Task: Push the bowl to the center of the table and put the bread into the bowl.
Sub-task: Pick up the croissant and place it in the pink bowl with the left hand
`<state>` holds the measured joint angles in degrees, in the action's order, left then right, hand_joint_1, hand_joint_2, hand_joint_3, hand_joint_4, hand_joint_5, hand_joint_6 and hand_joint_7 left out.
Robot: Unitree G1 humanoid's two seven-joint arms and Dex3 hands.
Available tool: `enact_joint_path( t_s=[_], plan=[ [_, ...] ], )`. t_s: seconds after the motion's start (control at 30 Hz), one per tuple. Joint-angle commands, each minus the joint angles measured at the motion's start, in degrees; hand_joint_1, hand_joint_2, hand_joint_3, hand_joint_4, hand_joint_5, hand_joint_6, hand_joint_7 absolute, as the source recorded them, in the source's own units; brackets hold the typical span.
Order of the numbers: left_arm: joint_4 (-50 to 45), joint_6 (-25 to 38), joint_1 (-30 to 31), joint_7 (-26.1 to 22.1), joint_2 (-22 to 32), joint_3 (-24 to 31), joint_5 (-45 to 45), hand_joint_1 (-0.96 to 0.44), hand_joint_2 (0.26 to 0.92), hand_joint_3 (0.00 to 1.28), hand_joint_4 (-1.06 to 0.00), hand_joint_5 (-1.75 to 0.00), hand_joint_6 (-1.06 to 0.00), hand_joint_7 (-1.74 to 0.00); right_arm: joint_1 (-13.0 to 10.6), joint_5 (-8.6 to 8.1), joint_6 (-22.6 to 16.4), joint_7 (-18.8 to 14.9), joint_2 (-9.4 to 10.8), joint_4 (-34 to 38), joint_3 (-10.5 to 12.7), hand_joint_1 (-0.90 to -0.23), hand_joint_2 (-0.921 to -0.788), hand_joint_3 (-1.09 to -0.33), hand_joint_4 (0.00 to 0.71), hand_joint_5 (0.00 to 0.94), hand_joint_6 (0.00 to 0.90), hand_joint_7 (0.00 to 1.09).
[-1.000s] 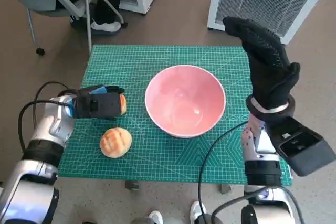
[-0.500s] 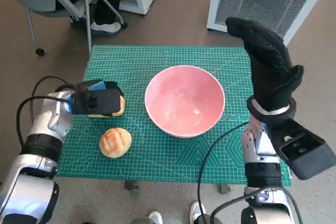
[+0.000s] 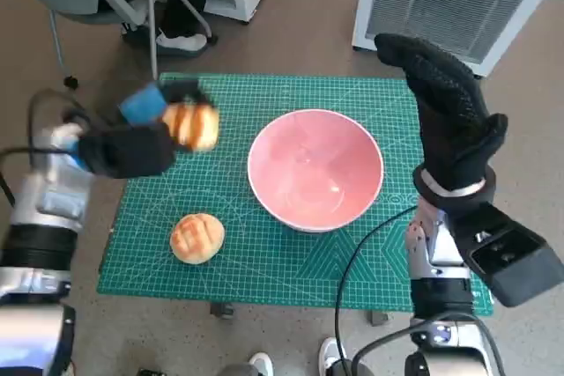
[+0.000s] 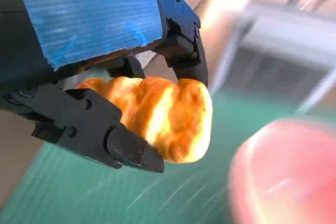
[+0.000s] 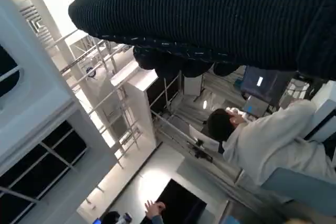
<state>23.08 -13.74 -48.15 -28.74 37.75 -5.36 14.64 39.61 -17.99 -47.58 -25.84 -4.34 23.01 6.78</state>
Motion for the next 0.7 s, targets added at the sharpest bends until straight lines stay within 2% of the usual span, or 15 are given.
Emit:
enact_joint_path(
  t_s=[0.03, 0.17, 0.27, 0.47, 0.57, 0.7],
  plan=[
    [-7.01, -2.88, -0.57, 1.88, -3.52, 1.2, -3.29, 0.0, 0.92, 0.08, -0.67, -1.16, -0.61, -1.21, -1.26, -0.56, 0.87, -0.18, -0.48, -0.29, 0.11, -0.56, -0.921, -0.844, 0.22, 0.024, -0.001, 0.64],
    [-10.25, -4.38, -1.21, 4.39, -6.64, -0.57, -1.41, 0.0, 0.92, 0.09, -0.64, -1.18, -0.63, -1.21, -1.11, -0.74, 0.67, -0.45, -0.58, 0.06, 0.25, -0.557, -0.921, -0.844, 0.219, 0.026, -0.001, 0.64],
    [-11.23, -5.02, -2.01, 4.4, -8.66, -2.33, -0.69, 0.0, 0.921, 0.09, -0.64, -1.17, -0.62, -1.22, -1.06, -0.75, 0.6, -0.52, -0.59, 0.06, 0.23, -0.555, -0.921, -0.843, 0.219, 0.028, -0.001, 0.65],
    [-9.84, -5.88, -4.21, 0.74, -11.78, -6.83, -0.17, 0.0, 0.92, 0.09, -0.64, -1.14, -0.63, -1.24, -1.03, -0.62, -0.01, -0.7, -0.52, 0.38, 0.13, -0.548, -0.921, -0.845, 0.216, 0.032, -0.001, 0.65],
    [-9.54, -4.07, -4.66, -0.49, -13.08, -9.32, 1.75, 0.0, 0.92, 0.09, -0.63, -1.15, -0.63, -1.24, -1.04, -0.81, -0.18, -0.91, -0.54, 0.57, 0.13, -0.546, -0.921, -0.845, 0.216, 0.033, -0.001, 0.65],
    [-8.11, -0.28, -4.62, -3.19, -14.75, -11.82, 2.81, 0.0, 0.921, 0.16, -0.54, -1.23, -0.56, -1.32, -1.16, -0.96, -0.29, -1.06, -0.63, 0.62, 0.17, -0.544, -0.921, -0.847, 0.213, 0.036, -0.001, 0.65]
  ],
)
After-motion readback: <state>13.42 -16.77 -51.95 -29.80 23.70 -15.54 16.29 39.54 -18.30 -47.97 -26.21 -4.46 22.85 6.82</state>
